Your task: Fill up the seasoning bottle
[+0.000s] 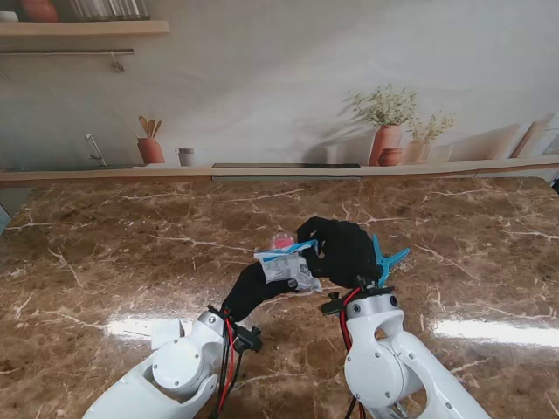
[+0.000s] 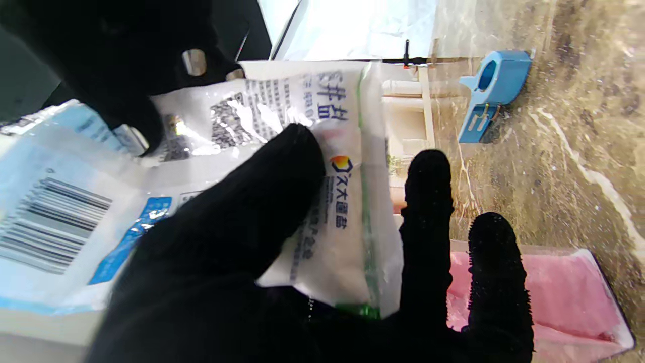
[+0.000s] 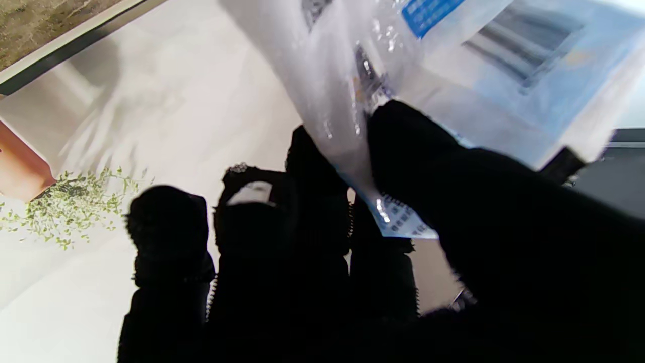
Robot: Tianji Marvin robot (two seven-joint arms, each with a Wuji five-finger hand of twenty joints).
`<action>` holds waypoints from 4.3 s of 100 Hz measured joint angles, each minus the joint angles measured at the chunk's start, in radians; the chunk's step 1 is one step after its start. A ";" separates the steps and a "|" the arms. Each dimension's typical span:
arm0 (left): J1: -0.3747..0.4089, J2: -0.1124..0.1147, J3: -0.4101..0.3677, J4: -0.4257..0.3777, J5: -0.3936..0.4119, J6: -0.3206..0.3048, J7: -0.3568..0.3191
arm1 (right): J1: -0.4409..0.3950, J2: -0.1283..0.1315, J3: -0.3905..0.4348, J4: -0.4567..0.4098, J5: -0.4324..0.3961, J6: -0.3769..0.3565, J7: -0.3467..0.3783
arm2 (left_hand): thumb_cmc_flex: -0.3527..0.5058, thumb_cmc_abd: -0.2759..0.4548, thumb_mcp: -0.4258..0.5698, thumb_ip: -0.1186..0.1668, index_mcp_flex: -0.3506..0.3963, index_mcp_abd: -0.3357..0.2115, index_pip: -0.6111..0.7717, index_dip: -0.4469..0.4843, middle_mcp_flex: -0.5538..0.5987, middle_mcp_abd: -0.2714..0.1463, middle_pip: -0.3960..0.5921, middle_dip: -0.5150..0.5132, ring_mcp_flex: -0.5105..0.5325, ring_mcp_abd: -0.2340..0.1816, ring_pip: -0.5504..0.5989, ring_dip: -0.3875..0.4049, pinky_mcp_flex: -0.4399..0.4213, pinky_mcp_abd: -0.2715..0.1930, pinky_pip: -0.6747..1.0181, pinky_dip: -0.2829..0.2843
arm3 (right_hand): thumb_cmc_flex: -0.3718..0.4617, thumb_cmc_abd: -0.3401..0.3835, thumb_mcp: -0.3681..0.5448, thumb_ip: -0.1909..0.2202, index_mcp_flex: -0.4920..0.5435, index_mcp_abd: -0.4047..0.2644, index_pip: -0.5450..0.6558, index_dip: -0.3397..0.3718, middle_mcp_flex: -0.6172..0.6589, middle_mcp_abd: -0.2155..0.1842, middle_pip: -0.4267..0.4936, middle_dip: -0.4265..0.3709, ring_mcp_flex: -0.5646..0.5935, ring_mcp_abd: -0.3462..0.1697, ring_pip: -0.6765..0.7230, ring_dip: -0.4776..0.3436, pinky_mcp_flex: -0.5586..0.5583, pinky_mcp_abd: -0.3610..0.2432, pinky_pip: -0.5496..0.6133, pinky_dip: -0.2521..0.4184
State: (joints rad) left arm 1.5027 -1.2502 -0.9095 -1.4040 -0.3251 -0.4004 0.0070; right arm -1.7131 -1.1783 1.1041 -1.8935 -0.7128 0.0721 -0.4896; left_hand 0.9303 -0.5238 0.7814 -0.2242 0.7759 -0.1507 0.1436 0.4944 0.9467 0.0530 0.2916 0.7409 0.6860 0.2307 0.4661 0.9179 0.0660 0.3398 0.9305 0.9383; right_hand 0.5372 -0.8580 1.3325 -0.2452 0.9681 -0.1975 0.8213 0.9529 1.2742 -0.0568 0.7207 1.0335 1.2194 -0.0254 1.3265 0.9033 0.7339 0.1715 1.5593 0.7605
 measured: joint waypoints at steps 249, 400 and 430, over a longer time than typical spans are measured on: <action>-0.016 0.078 -0.029 0.097 0.501 0.049 0.053 | 0.111 -0.029 -0.149 0.480 0.123 -0.140 0.027 | 0.159 0.000 -0.039 0.086 0.168 0.041 0.017 0.247 0.080 0.048 -0.007 -0.028 0.314 0.034 0.333 0.066 0.354 -0.013 0.355 0.046 | 0.022 -0.027 -0.065 -0.033 -0.115 -0.101 0.069 -0.121 -0.462 -0.050 -0.139 -0.117 -0.490 -0.030 -0.460 -0.028 -0.417 -0.051 -0.475 0.023; -0.028 0.082 0.004 0.132 0.818 -0.086 0.219 | 0.077 0.063 -0.103 0.207 0.338 0.243 0.553 | 0.168 0.007 -0.042 0.086 0.294 -0.011 0.002 0.124 0.091 0.014 0.065 -0.009 0.314 0.022 0.271 0.131 0.354 -0.038 0.289 -0.009 | 0.010 0.092 -0.271 0.024 -0.142 0.145 0.043 -0.486 -0.015 0.010 -0.086 -0.220 -0.012 0.037 -0.323 -0.138 0.032 -0.057 -0.036 -0.024; -0.006 0.085 -0.033 0.104 0.799 -0.086 0.176 | 0.089 0.062 -0.122 0.244 0.292 0.154 0.501 | -0.079 -0.123 0.106 0.070 -0.016 -0.008 0.388 -0.099 -0.136 0.012 0.100 -0.220 0.114 0.007 0.130 0.047 0.176 -0.086 0.214 0.021 | 0.020 0.003 -0.154 0.023 -0.050 0.065 0.100 -0.303 0.022 -0.016 0.004 -0.109 -0.001 0.024 -0.229 -0.058 0.057 -0.055 -0.023 -0.021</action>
State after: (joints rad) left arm 1.4970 -1.1648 -0.9430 -1.2998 0.4743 -0.4864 0.1826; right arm -1.6240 -1.1168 0.9819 -1.6494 -0.4213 0.2258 0.0117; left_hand 0.8514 -0.6471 0.8873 -0.1546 0.7602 -0.1587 0.5313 0.3954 0.8109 0.0651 0.3918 0.5211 0.7995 0.2375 0.5960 0.9646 0.2418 0.2536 1.1442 0.9594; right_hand 0.5576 -0.8549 1.1788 -0.2218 0.9177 -0.1323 0.9208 0.6502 1.2965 -0.0728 0.7244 0.9241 1.2188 -0.0012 1.0978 0.8448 0.7910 0.1163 1.5360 0.7393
